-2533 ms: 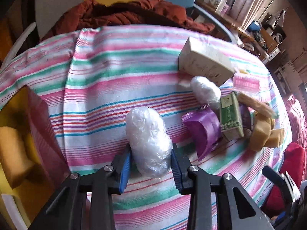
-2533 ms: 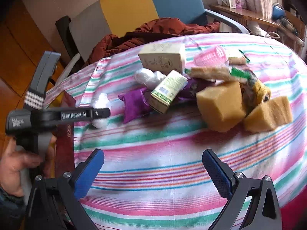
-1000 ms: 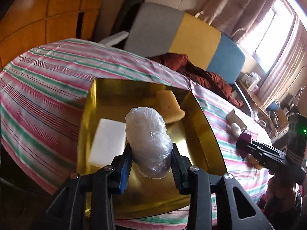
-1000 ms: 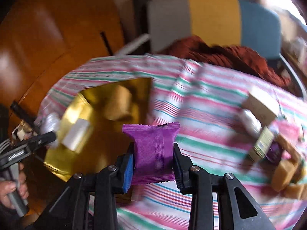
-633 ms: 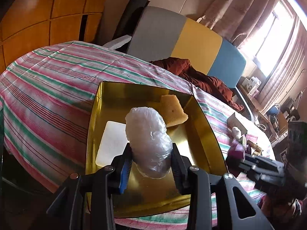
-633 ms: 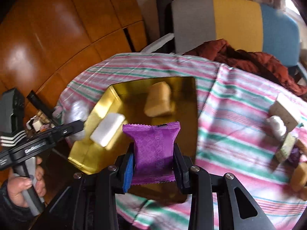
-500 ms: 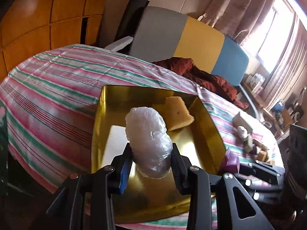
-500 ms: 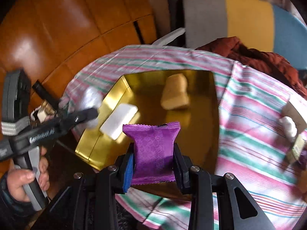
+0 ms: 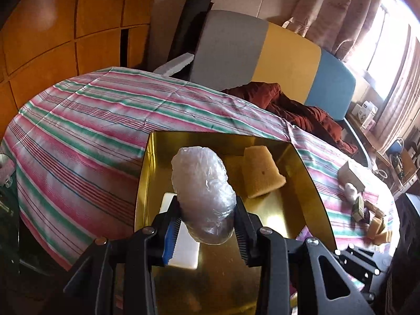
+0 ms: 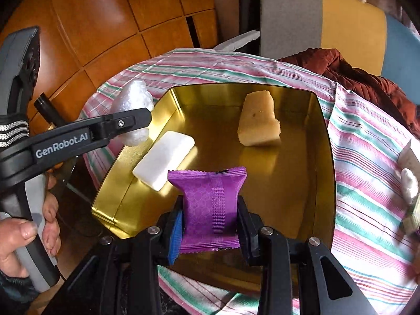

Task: Organize objects
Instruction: 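Carry both items over the gold tray and release them inside, then move both grippers back toward the remaining items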

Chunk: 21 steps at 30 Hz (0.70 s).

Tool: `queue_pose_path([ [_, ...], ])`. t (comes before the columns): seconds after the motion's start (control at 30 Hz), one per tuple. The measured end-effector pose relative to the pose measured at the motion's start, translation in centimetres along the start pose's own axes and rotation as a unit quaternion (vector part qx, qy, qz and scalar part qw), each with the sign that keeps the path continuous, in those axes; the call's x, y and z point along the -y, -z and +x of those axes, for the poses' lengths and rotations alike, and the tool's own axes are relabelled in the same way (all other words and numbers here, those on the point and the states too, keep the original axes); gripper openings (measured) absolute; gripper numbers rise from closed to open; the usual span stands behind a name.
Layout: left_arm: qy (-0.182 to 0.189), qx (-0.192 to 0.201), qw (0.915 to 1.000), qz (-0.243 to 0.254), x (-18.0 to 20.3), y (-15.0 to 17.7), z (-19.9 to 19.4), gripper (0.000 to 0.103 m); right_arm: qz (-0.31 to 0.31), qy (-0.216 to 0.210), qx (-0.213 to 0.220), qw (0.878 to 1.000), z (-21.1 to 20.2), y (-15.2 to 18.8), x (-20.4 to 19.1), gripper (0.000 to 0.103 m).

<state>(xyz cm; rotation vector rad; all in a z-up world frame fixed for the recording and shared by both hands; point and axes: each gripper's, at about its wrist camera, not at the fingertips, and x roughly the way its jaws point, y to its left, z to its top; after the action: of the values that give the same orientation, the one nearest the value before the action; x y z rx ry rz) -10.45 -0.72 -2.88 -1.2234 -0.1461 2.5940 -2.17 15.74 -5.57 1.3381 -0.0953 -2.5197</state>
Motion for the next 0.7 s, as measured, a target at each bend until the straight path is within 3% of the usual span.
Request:
queue_pose_path([
  [0.13, -0.036, 0.005, 0.9993, 0.008, 0.2, -0.8, 0.6, 0.051, 0.01, -0.002, 0.002, 1.0, 0.2, 0.0, 0.0, 0.041],
  [0.23, -0.045, 0.006, 0.9989, 0.008, 0.3, -0.9, 0.4, 0.052, 0.008, -0.001, 0.003, 1.0, 0.3, 0.2, -0.3, 0.061],
  [0.3, -0.047, 0.009, 0.9988, 0.009, 0.4, -0.7, -0.1, 0.054, 0.007, -0.001, 0.001, 1.0, 0.4, 0.3, -0.5, 0.061],
  [0.7, -0.056, 0.032, 0.9977, 0.023, 1.9, 1.6, -2.7, 0.056, 0.024, 0.039, 0.031, 0.998, -1.2, 1.4, 0.3, 0.087],
])
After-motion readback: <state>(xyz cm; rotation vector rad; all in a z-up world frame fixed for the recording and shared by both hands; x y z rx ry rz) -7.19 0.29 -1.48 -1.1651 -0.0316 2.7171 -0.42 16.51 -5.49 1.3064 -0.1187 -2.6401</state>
